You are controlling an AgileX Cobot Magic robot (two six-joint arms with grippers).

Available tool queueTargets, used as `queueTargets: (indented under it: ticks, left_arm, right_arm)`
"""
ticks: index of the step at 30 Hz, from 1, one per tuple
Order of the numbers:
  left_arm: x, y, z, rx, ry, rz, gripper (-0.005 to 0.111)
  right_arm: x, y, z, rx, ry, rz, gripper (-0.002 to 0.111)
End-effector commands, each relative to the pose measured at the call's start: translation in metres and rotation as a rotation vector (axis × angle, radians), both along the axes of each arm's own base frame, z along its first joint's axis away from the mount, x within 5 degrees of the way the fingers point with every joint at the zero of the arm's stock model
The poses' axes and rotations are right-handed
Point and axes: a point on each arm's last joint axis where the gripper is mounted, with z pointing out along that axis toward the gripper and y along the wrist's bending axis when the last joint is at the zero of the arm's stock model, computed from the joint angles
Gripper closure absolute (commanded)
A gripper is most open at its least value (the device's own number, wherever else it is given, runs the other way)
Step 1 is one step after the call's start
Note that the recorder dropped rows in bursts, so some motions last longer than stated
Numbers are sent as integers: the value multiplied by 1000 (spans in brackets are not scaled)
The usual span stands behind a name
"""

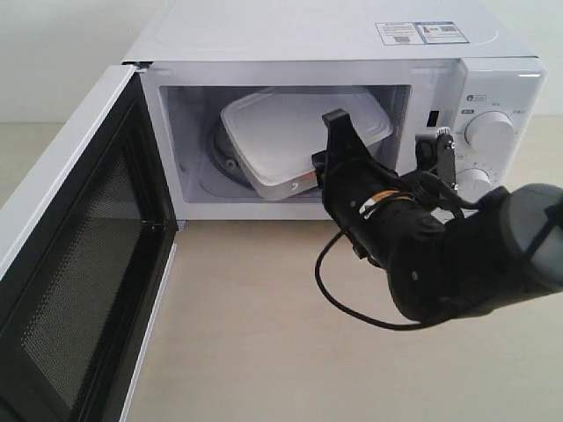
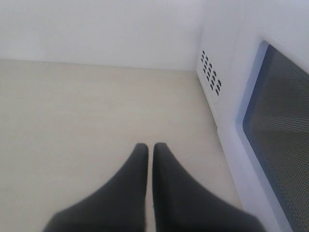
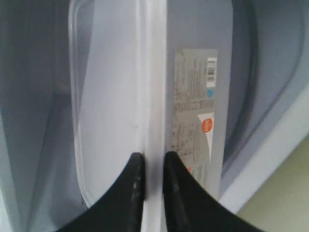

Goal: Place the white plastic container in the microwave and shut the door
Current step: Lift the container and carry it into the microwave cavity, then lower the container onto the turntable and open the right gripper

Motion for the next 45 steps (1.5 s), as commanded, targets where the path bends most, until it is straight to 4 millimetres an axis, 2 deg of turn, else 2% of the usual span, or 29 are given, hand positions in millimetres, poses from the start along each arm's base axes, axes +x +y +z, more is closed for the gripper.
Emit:
queueTargets:
  ticks: [1,6,15,19,45]
  left_arm:
    - [0,0,-1,2,0,3,102]
    - [0,0,-1,2,0,3,102]
    - [0,0,-1,2,0,3,102]
    - [0,0,-1,2,0,3,102]
    - [0,0,-1,2,0,3,102]
  right_arm:
    - [17,11,10,46,-13,-34,108]
    - [36,28,-5,82,8,-49,108]
    - [63,51,-15,103,20,-55,108]
    - [66,50,-20,122,35,-98,108]
    - [67,47,-16,147,-10,-127,108]
